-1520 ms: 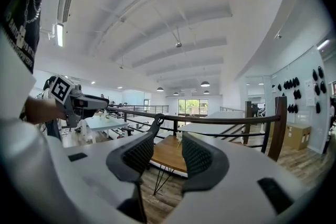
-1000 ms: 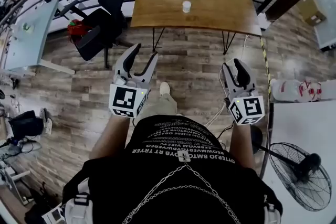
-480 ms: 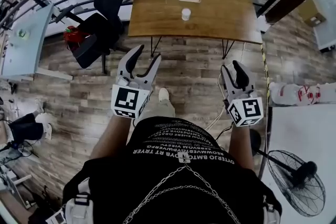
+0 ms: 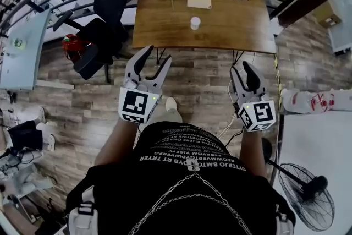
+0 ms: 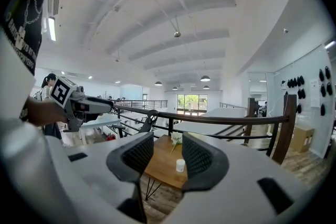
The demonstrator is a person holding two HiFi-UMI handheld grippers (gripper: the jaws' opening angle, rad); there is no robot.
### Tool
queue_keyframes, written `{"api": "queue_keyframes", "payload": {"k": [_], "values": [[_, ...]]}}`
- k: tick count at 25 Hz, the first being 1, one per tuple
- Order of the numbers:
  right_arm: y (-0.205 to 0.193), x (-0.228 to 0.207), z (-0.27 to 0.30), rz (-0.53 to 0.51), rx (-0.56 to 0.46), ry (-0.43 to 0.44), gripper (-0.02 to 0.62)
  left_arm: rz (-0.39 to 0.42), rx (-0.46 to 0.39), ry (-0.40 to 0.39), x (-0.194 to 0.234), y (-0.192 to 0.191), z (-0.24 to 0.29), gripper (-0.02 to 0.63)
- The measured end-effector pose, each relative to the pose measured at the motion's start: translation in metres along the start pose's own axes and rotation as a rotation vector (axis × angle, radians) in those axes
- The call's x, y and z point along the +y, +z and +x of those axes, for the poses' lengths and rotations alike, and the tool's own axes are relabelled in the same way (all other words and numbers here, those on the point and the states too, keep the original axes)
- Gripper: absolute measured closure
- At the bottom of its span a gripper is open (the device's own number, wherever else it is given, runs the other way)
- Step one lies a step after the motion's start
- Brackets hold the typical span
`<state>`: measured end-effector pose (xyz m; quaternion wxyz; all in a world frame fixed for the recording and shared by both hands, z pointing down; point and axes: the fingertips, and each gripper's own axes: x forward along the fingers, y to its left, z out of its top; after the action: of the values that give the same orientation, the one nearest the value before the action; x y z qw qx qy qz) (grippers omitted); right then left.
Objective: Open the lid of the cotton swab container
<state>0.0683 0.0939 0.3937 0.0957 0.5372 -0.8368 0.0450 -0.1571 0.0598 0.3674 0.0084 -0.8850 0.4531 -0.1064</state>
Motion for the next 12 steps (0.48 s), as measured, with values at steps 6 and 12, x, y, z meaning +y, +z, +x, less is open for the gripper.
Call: {"api": "queue_keyframes", "payload": {"k": [6,12], "values": [[0.010,-0.001,0.038,-0.006,0.006,0.007,0.434,0.013,0.003,-0.017,0.029,0.004,0.023,0.385],[0.029,-0.001,0.078,-0.017,-0.006,-0.003,0.434,0.008,-0.017,-0.028,0.067,0.008,0.045,0.385]]}}
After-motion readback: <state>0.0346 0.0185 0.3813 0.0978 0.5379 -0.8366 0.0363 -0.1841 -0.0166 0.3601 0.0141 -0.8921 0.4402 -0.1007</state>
